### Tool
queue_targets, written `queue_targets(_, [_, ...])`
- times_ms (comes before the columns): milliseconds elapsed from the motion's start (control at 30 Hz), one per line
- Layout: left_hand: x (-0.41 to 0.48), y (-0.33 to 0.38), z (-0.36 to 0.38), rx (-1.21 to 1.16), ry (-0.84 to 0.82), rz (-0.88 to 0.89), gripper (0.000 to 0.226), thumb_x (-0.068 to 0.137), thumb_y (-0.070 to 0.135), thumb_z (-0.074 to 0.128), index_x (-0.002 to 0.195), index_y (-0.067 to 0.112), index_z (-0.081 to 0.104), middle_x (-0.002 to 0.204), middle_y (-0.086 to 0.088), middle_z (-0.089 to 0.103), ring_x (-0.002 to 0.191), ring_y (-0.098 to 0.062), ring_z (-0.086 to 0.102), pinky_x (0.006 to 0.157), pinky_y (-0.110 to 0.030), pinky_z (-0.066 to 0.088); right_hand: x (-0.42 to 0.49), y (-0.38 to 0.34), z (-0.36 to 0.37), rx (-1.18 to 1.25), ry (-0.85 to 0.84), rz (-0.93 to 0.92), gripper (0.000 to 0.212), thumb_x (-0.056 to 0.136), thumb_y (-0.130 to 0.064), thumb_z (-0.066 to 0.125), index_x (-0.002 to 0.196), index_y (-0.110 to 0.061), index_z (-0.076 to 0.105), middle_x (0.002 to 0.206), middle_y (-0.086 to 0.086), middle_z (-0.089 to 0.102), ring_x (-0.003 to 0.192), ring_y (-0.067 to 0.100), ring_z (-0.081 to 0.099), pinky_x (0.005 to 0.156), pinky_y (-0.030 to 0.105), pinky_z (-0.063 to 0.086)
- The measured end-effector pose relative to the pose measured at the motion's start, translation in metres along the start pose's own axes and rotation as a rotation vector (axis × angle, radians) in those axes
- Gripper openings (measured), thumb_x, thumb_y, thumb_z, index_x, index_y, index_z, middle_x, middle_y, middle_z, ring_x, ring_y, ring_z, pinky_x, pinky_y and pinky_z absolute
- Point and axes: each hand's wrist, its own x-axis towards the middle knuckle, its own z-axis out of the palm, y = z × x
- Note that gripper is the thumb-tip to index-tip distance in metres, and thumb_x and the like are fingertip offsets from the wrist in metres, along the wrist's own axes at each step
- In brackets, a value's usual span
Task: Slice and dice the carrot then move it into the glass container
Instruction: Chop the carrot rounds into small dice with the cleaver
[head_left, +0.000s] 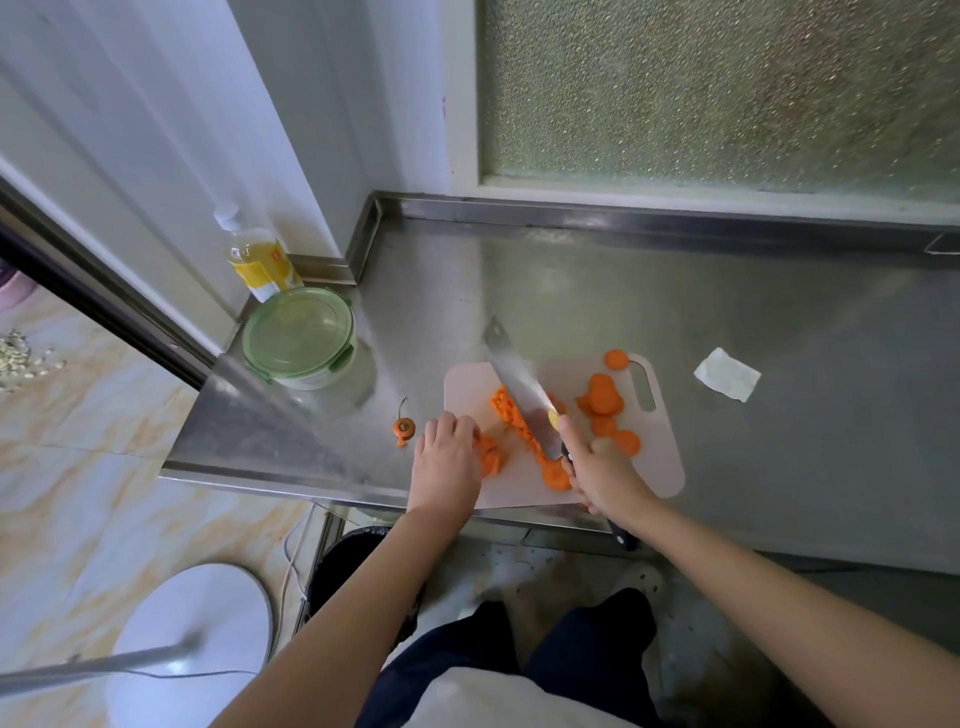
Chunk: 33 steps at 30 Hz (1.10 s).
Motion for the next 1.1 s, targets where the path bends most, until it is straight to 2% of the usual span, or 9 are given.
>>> queue_targets(133, [-0.004, -0.002, 0.008, -0.141, -0.117, -0.104, 0.064, 0.088, 0.04, 0.059, 0.14, 0.014, 0.032, 0.135, -0.002, 0.037, 0.126, -0.021, 0.034, 0.103, -0.029, 0.026, -0.004, 0.01, 0.011, -0.185, -0.001, -0.113, 0.059, 0.098, -0.049, 0.035, 0.053, -0.013, 0.048, 0.046, 0.0, 0.045, 0.048, 0.016, 0.045, 0.056, 0.028, 0.038])
queue_targets(200, [-0.005, 0.0, 0.013, -0.145, -0.144, -0.139, 0.068, 0.085, 0.044, 0.062, 0.138, 0.013, 0.033, 0.133, -0.003, 0.04, 0.123, -0.022, 0.035, 0.101, -0.03, 0.029, -0.005, 0.013, 0.019, -0.288, -0.02, -0.118, 0.061, 0.098, -0.051, 0.032, 0.059, -0.01, 0.055, 0.055, 0.005, 0.055, 0.059, 0.022, 0.054, 0.066, 0.031, 0.045])
queue_targets(433, [-0.008, 0.007, 0.024, -0.345, -0.022, -0.154, 0.037, 0.086, 0.025, 0.063, 0.121, 0.011, 0.057, 0.109, -0.012, 0.048, 0.104, -0.027, 0.041, 0.092, -0.035, 0.039, -0.009, 0.011, 0.041, -0.371, -0.084, -0.095, 0.054, 0.099, -0.051, 0.03, 0.079, -0.006, 0.054, 0.077, 0.013, 0.055, 0.084, 0.031, 0.06, 0.07, 0.027, 0.037])
queue_targets(567, [-0.01, -0.001, 0.026, -0.356, -0.04, -0.122, 0.038, 0.087, 0.018, 0.062, 0.124, 0.009, 0.055, 0.111, -0.013, 0.05, 0.106, -0.028, 0.042, 0.092, -0.031, 0.037, -0.01, 0.013, 0.046, -0.506, 0.011, -0.18, 0.059, 0.099, -0.051, 0.031, 0.056, -0.011, 0.043, 0.075, 0.016, 0.061, 0.081, 0.031, 0.061, 0.065, 0.027, 0.035])
queue_targets(667, [-0.012, -0.003, 0.024, -0.383, -0.046, -0.116, 0.046, 0.087, 0.018, 0.062, 0.13, 0.011, 0.05, 0.115, -0.011, 0.049, 0.11, -0.026, 0.041, 0.094, -0.028, 0.035, -0.01, 0.016, 0.043, -0.556, 0.001, -0.234, 0.057, 0.098, -0.052, 0.032, 0.056, -0.014, 0.042, 0.066, 0.007, 0.058, 0.073, 0.026, 0.057, 0.063, 0.028, 0.035])
queue_targets(733, [-0.015, -0.003, 0.022, -0.458, -0.015, -0.165, 0.047, 0.087, 0.018, 0.063, 0.131, 0.007, 0.048, 0.118, -0.011, 0.048, 0.112, -0.026, 0.042, 0.096, -0.03, 0.035, -0.008, 0.02, 0.041, -0.592, 0.028, -0.26, 0.057, 0.096, -0.055, 0.033, 0.071, -0.009, 0.056, 0.076, 0.007, 0.063, 0.079, 0.024, 0.06, 0.069, 0.03, 0.043])
queue_targets(833, [-0.021, -0.006, 0.012, -0.537, 0.239, -0.217, 0.023, 0.091, 0.013, 0.053, 0.111, 0.003, 0.052, 0.108, -0.013, 0.049, 0.101, -0.032, 0.048, 0.091, -0.045, 0.042, -0.005, 0.027, 0.038, -0.658, 0.145, -0.413, 0.057, 0.093, -0.059, 0.035, 0.101, -0.01, 0.063, 0.095, 0.007, 0.068, 0.091, 0.023, 0.063, 0.076, 0.03, 0.047])
queue_targets(967, [-0.017, -0.01, -0.017, -0.51, 0.499, -0.083, 0.014, 0.086, 0.013, 0.046, 0.096, 0.006, 0.055, 0.093, 0.0, 0.046, 0.088, -0.022, 0.046, 0.082, -0.036, 0.042, -0.006, 0.028, 0.022, -0.796, 0.166, -0.501, 0.053, 0.091, -0.06, 0.04, 0.086, -0.012, 0.063, 0.082, 0.003, 0.067, 0.078, 0.021, 0.062, 0.06, 0.025, 0.034])
queue_targets(1100, [0.009, -0.016, -0.032, -0.342, 0.223, 0.211, 0.019, 0.081, 0.013, 0.065, 0.1, 0.014, 0.068, 0.096, -0.002, 0.058, 0.092, -0.024, 0.049, 0.083, -0.031, 0.038, -0.005, 0.03, 0.015, -0.936, 0.223, -0.622, 0.049, 0.077, -0.06, 0.065, 0.057, -0.016, 0.057, 0.047, -0.002, 0.055, 0.042, 0.018, 0.054, 0.042, 0.02, 0.025])
